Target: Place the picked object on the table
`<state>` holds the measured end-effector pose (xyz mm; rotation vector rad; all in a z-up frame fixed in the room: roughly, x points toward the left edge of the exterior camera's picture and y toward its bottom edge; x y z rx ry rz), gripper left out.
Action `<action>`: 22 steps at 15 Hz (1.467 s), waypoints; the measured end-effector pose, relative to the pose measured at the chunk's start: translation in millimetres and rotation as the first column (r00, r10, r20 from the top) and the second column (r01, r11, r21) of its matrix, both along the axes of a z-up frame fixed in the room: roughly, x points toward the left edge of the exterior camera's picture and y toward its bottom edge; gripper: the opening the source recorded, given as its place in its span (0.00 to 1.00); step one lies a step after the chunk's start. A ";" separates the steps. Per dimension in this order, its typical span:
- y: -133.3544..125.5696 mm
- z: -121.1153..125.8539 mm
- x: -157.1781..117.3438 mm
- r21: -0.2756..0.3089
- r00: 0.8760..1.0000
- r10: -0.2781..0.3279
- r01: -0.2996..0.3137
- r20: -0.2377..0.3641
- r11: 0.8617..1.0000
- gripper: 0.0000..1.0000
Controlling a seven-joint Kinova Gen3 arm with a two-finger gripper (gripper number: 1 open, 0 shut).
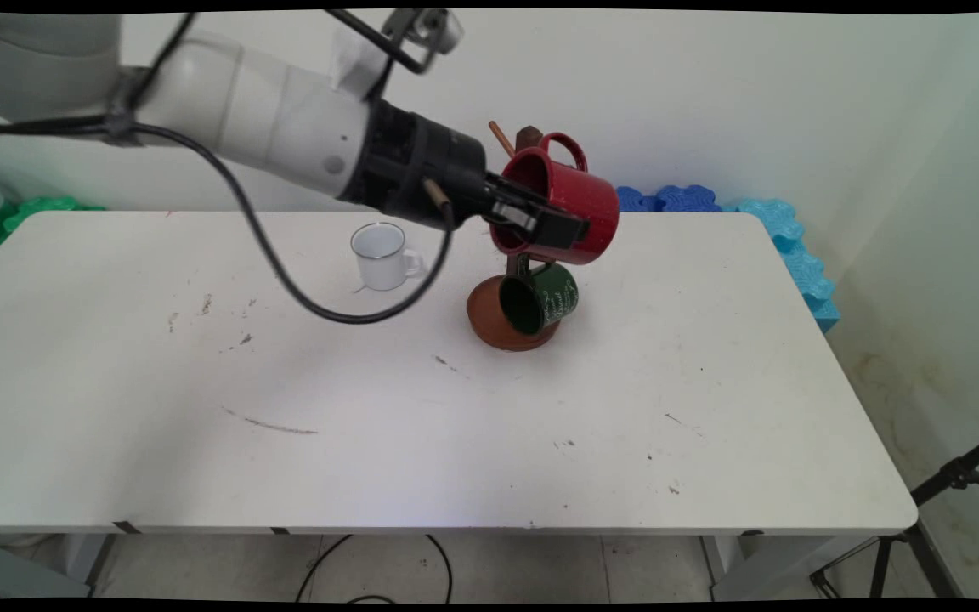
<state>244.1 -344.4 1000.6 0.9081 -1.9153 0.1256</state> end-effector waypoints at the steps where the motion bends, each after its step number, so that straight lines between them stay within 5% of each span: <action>1: 2.9 3.3 5.4 0.007 1.000 -0.014 0.014 0.002 1.000 0.00; 9: 6.6 17.2 62.6 0.043 0.991 -0.110 0.107 0.077 0.993 0.00; 13: 8.1 18.4 92.9 0.071 0.972 -0.174 0.165 0.156 0.984 0.00; 17: 20.1 9.5 137.4 0.147 0.914 -0.275 0.240 0.300 0.960 0.00; 22: 33.9 -7.1 166.8 0.202 0.840 -0.366 0.309 0.400 0.929 0.00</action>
